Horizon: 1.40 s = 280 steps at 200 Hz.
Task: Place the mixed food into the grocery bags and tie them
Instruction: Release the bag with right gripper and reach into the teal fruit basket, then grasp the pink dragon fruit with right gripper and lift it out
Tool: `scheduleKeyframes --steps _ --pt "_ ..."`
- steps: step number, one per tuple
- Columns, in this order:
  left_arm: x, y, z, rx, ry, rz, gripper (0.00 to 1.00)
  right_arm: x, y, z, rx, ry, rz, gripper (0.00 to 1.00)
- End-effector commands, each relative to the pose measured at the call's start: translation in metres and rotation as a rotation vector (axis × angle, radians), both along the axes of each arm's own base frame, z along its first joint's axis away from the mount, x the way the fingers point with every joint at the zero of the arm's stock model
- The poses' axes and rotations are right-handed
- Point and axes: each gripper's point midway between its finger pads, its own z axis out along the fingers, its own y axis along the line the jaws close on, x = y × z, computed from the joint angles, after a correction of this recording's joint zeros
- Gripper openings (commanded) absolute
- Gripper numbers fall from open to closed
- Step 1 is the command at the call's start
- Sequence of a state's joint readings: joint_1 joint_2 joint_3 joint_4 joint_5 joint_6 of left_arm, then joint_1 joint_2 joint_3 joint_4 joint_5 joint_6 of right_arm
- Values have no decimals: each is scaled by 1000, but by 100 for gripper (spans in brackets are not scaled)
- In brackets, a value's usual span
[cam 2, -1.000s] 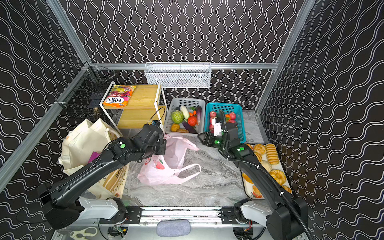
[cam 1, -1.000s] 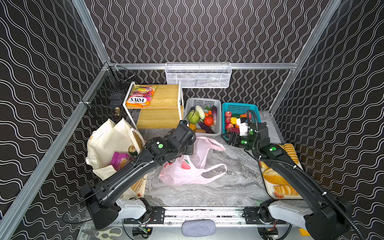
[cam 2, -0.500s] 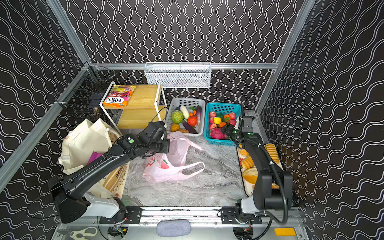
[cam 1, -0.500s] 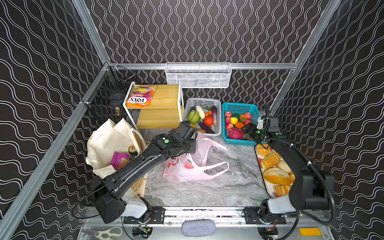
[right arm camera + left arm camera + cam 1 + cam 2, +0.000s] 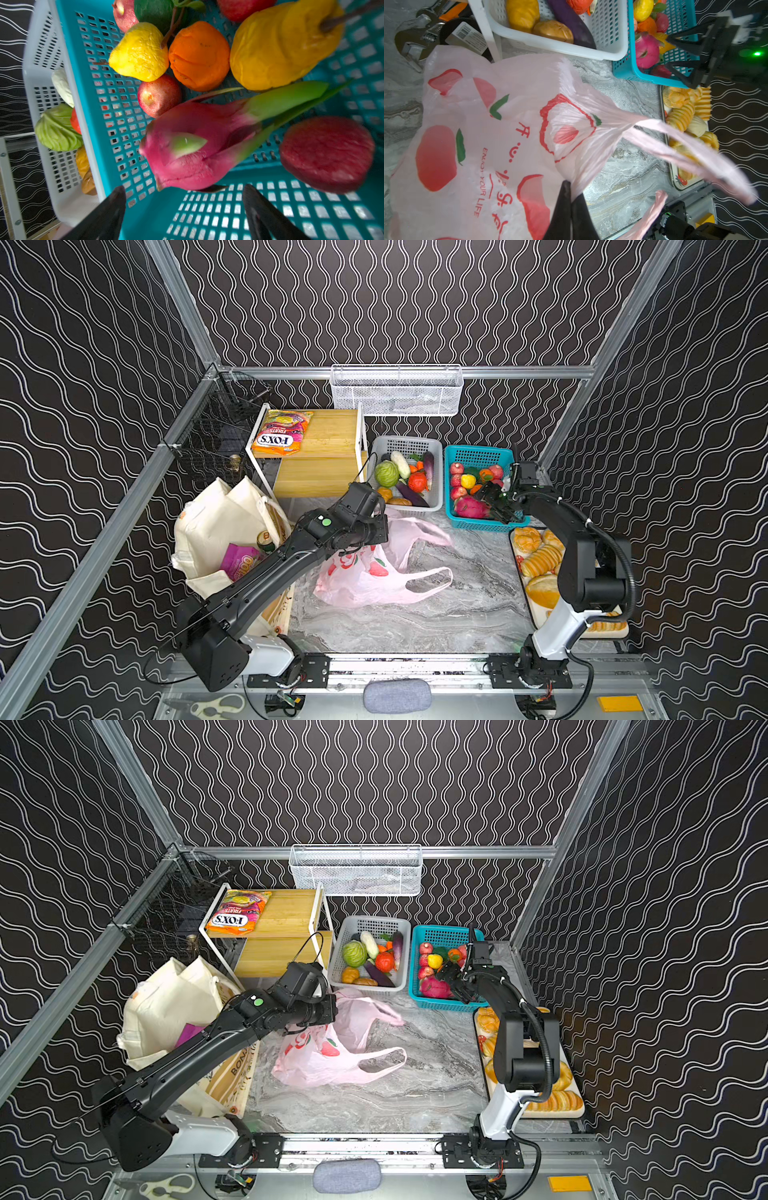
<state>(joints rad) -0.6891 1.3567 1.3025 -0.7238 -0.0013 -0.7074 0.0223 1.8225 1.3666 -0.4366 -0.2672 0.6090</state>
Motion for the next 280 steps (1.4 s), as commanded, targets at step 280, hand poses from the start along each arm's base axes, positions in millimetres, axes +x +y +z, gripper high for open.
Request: scheduleKeyframes --steps 280 --pt "9 -4 13 -62 -48 0 0 -6 25 59 -112 -184 138 68"
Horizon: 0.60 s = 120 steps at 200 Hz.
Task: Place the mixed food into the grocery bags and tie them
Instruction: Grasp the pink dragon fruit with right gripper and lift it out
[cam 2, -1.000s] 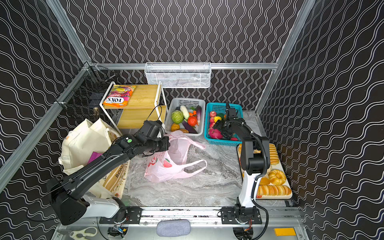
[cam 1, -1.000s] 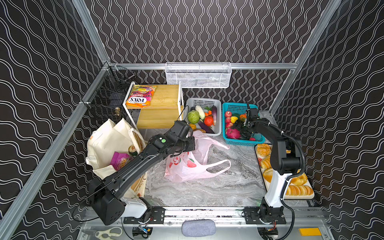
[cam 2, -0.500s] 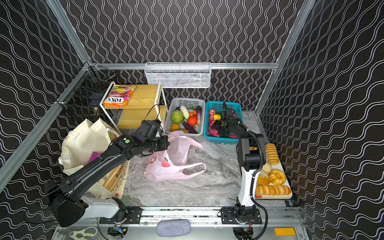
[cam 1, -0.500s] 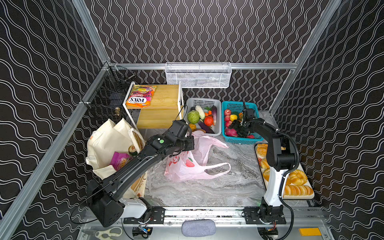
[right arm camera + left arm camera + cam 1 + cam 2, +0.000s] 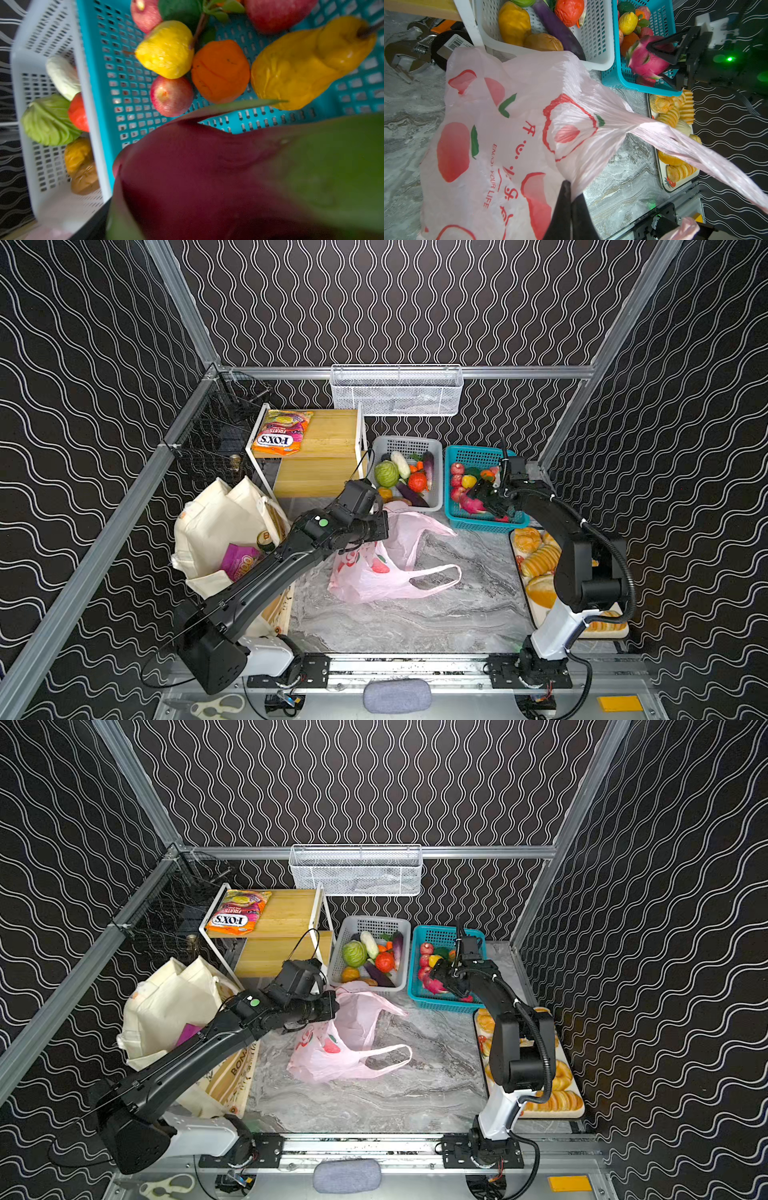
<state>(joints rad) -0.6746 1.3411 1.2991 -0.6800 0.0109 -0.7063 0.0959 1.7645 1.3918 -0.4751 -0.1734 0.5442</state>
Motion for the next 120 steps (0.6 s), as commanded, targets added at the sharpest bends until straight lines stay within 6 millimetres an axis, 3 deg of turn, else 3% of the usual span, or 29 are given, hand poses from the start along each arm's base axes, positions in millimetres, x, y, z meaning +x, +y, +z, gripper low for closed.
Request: scheduleKeyframes --steps 1,26,55,78,83,120 --pt "3 -3 2 -19 -10 -6 0 -2 7 33 -2 -116 74 68" --pt "4 -3 2 -29 -13 1 0 -24 8 61 -9 -214 119 68" --pt "5 -4 4 -46 -17 11 0 -61 14 76 38 -288 153 67" --pt "7 -5 5 -65 -19 18 0 -91 24 68 114 -266 181 67" --pt "7 -6 5 -71 -19 18 0 -101 26 55 129 -230 186 67" --pt "9 -9 5 -98 -14 19 0 -146 52 24 195 -148 272 67"
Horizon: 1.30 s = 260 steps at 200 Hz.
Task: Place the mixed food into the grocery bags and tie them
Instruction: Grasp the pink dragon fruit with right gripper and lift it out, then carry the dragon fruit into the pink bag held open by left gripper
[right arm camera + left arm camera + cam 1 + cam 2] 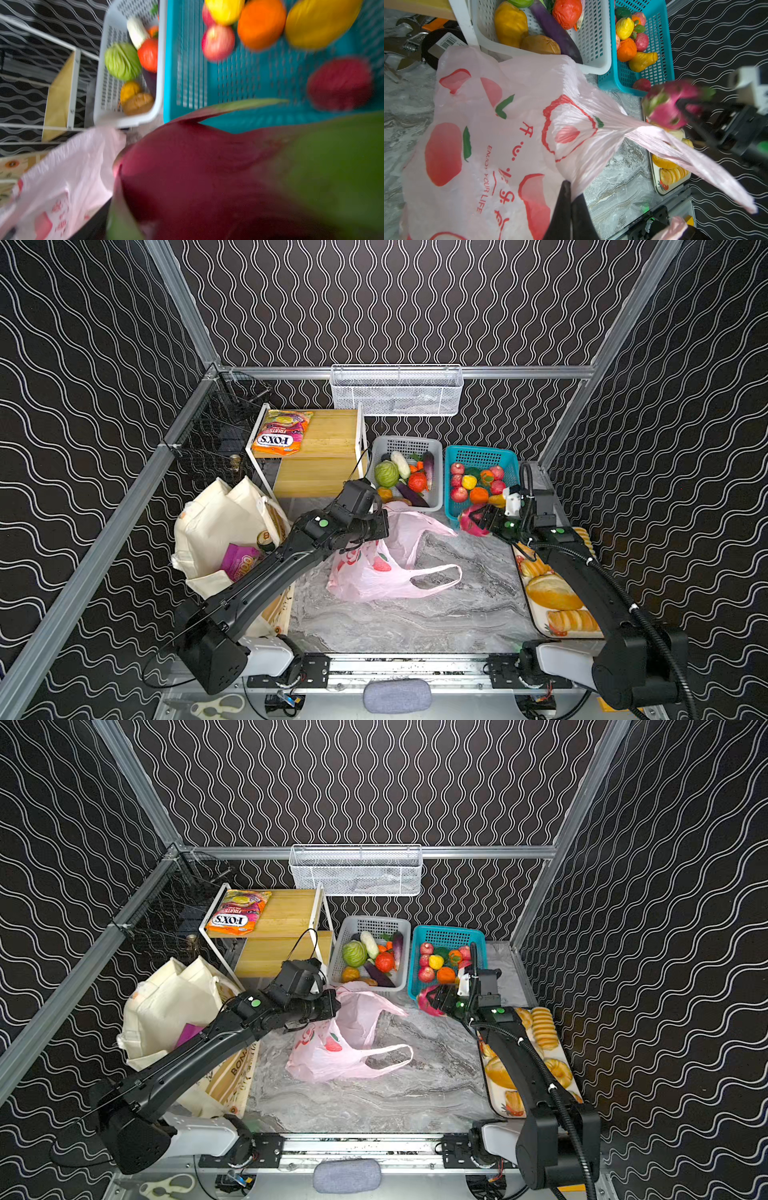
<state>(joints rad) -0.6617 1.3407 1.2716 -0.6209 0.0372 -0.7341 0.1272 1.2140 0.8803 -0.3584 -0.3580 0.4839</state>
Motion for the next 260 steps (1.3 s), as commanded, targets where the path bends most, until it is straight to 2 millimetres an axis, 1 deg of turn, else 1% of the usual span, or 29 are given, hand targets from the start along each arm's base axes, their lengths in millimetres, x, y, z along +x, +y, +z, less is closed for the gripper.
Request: scheduleKeyframes --steps 1,21,41,69,71,74,91,114,135,158,172,198,210,224,232,242,260 --pt "3 -6 6 -48 -11 5 0 -21 25 -5 70 13 87 67" --pt "4 -9 4 -61 -3 -2 0 -42 54 -13 81 -4 185 67" --pt "4 -12 3 -69 6 -8 0 -56 69 -17 86 -47 219 66" --pt "5 -12 -1 -63 10 -8 0 -74 86 -4 91 -212 298 64" --pt "4 -12 -1 -62 11 -8 0 -77 89 -3 92 -224 314 65" --pt "4 -12 -1 -62 11 -9 0 -81 94 0 95 -250 332 64" --pt "6 -12 -1 -59 14 -8 0 -91 99 12 131 -345 355 63" --pt "6 -20 0 -86 18 -31 0 -103 111 32 198 -472 412 60" --pt "4 -30 3 -119 29 -71 0 -105 124 47 206 -540 455 60" --pt "2 -42 10 -183 35 -114 0 -97 132 51 174 -588 447 60" --pt "0 -48 14 -222 46 -133 0 -85 129 52 132 -618 393 60" --pt "-4 -59 24 -305 52 -164 0 -65 127 58 10 -680 365 62" --pt "-4 -64 27 -332 58 -177 0 -59 127 62 -41 -709 373 64" --pt "-3 -65 29 -337 56 -178 0 -53 123 62 -99 -714 361 64" --pt "-3 -65 28 -337 61 -173 0 -53 124 63 -118 -720 376 64" --pt "-2 -65 29 -342 56 -167 0 -58 128 63 -116 -729 424 64" --pt "1 -63 30 -342 45 -146 0 -80 143 68 -42 -725 563 64"
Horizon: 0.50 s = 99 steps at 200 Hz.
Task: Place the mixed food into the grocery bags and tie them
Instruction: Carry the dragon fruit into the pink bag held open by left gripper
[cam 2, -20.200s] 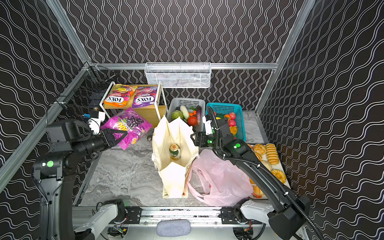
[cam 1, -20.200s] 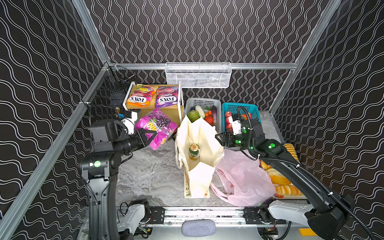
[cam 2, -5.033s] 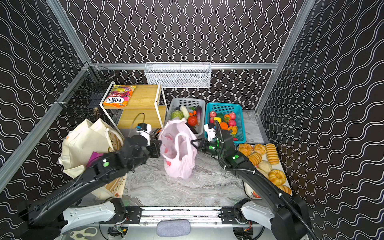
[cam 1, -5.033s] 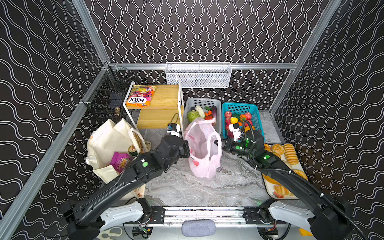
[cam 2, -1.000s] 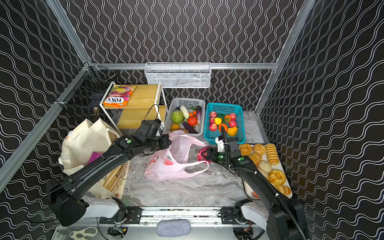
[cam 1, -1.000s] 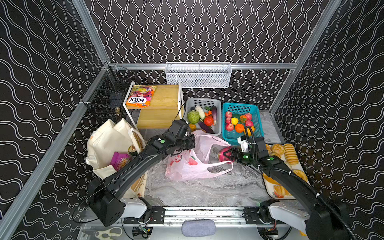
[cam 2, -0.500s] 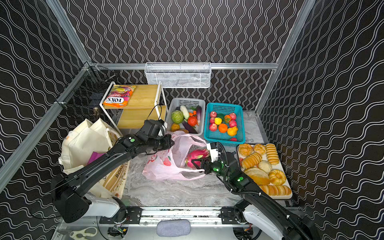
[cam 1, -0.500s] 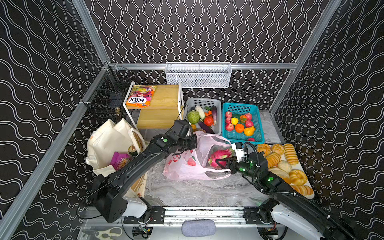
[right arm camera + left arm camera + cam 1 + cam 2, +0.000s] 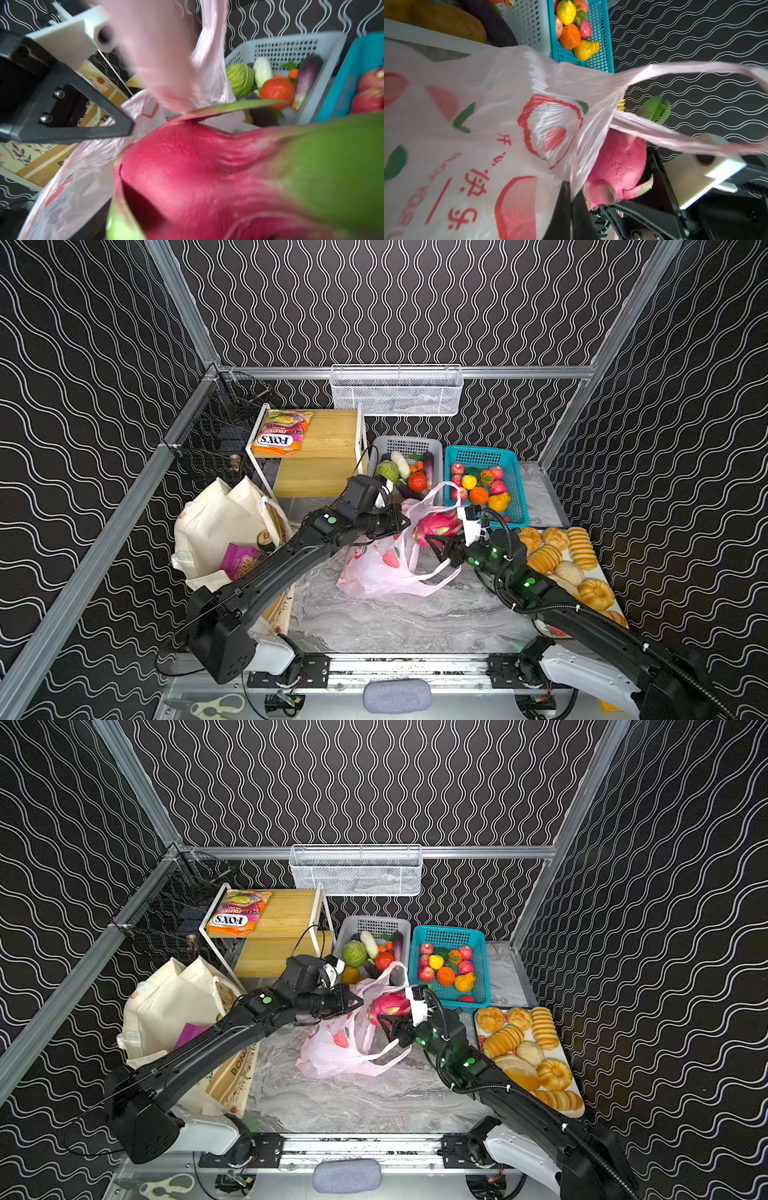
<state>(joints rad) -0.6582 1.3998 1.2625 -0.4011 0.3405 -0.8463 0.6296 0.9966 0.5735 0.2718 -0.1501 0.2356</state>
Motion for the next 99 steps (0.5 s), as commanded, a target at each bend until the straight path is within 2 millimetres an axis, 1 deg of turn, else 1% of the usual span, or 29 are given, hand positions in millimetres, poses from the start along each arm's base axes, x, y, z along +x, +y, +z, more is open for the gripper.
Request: scheduleKeyframes --steps 1,9,29,44,62,72,81,99 --pt "5 -3 10 -42 -18 19 0 -19 14 9 -16 -33 153 64" --pt "7 -1 10 -40 -21 37 0 -22 15 9 -5 4 162 64" --pt "12 5 9 -27 -30 82 0 -26 9 -7 2 104 135 64" --pt "14 11 7 -10 -33 114 0 -25 -3 -20 -4 158 60 64" --pt "17 17 7 -2 -40 153 0 -24 -23 -23 2 159 -46 64" --pt "19 20 6 -3 -42 173 0 -23 -36 -20 11 137 -105 63" --pt "20 23 6 -4 -42 190 0 -25 -43 -13 15 101 -126 63" --pt "22 26 5 -4 -39 206 0 -34 -46 5 0 14 -95 61"
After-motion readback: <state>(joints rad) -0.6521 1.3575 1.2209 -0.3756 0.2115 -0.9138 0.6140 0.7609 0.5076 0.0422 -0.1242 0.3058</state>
